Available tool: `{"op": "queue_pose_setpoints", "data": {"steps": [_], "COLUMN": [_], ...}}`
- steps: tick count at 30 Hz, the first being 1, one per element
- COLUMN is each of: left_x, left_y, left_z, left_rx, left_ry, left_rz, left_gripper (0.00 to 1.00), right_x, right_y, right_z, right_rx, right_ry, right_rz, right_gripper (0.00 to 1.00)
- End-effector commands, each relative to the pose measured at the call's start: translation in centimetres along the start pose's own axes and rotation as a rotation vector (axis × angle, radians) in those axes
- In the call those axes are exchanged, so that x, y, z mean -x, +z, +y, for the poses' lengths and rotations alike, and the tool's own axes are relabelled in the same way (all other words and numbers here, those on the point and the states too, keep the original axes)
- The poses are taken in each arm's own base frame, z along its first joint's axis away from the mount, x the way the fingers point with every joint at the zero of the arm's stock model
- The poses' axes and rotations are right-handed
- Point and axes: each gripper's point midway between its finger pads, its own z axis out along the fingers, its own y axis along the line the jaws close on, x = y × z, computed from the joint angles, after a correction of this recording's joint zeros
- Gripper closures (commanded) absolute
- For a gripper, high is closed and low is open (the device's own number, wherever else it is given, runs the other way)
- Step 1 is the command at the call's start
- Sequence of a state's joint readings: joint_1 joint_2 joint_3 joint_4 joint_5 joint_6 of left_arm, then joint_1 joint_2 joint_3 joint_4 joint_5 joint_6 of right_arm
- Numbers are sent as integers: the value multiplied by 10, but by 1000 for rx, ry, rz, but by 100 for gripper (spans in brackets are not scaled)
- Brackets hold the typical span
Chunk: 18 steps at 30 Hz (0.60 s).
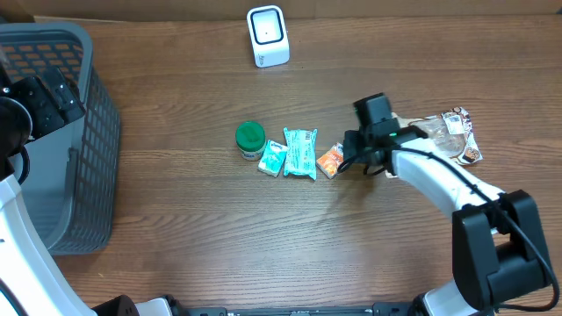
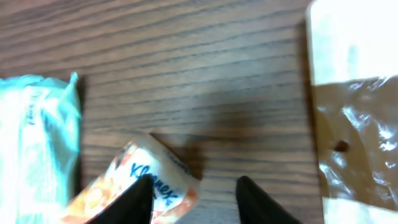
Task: Scan the item barcode
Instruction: 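Reach left and grasp the orange Kleenex pack with right gripper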
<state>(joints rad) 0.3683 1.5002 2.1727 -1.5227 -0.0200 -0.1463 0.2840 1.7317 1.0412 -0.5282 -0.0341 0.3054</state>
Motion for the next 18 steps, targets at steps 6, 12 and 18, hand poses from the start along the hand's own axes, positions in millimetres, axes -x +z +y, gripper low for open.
{"op": "queue_pose_setpoints", "data": {"steps": [6,12,18], "left_x": [3,3,3], "left_y": [0,0,0], "left_z": [2,2,2], "left_rx": [8,8,8], "left_ry": [12,12,12], "left_rz": [-7,-7,-6], "left_gripper": [0,1,1], "right_x": [-24,-35,-24], "right_y": [-24,-18,-8], "right_z": [60,72,70], "right_rx": [384,292,132], "right_ry": [186,207,292], "right_rz": [225,218,88], "right_gripper": [27,28,34]}}
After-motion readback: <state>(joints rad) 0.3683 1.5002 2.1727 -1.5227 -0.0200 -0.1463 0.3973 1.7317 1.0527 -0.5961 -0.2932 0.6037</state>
